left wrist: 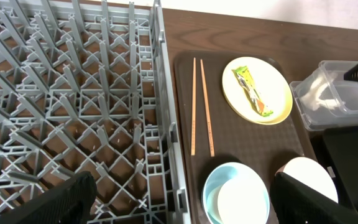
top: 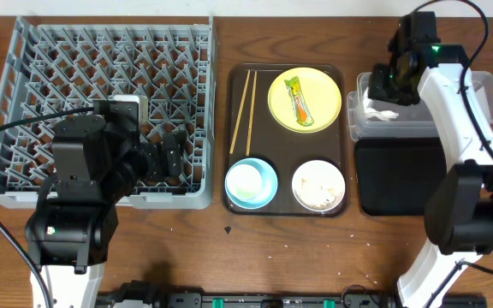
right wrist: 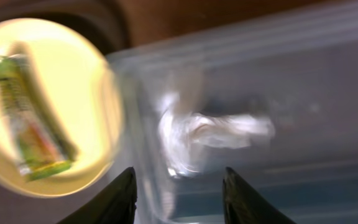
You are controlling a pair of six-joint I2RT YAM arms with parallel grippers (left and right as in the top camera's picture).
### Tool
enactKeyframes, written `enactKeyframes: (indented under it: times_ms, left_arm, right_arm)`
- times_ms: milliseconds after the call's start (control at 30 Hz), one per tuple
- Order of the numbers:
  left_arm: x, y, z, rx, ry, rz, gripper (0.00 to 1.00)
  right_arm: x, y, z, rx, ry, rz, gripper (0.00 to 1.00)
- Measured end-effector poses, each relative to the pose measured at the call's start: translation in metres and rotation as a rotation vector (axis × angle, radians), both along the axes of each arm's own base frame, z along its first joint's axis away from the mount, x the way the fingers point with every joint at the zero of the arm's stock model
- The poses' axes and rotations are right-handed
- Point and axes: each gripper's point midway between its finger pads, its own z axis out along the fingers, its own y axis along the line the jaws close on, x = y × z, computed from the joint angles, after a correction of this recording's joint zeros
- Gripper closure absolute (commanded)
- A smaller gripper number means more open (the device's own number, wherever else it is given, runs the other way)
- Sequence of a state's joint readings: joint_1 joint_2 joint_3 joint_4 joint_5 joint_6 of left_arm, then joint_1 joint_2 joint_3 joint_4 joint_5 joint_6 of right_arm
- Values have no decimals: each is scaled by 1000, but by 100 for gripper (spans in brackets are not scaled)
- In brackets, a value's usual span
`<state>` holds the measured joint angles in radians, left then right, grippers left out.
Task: Sort waste into correct bins and load items into the dishwasher
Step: 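Return the right gripper to the plate and grasp the green snack wrapper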
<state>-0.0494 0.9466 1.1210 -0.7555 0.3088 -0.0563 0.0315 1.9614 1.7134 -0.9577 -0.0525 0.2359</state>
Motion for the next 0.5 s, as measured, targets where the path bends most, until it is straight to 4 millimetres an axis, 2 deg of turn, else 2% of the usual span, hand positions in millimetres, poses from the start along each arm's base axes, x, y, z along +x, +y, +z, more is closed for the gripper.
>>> enactKeyframes:
  times_ms: [67, 100, 133, 167, 200, 267, 367, 500]
  left_arm:
    - [0, 0, 0, 0, 0, 0, 10]
    - [0, 0, 0, 0, 0, 0, 9]
    - [0, 0, 0, 0, 0, 0, 10]
    - [0, 0, 0, 0, 0, 0, 9]
    - [0, 0, 0, 0, 0, 0, 10]
    - [0, 0, 0, 0, 0, 0, 10]
    - [0, 0, 0, 0, 0, 0, 10]
    - [0, 0, 0, 0, 0, 0, 10]
  right_arm:
    - [2, 17, 14, 2, -48, 65, 57]
    - [1, 35, 25, 2, -79, 126, 66]
    - [1, 40, 28, 1, -87, 145, 71]
    - [-1, 59, 35, 1, -112, 204, 71]
    - [-2, 73, 39, 2, -129, 246, 66]
    - [0, 102, 44, 6, -169, 316, 62]
    - [0, 148, 39, -4, -206, 414, 58]
    - [7, 181, 8, -45, -206, 465, 55]
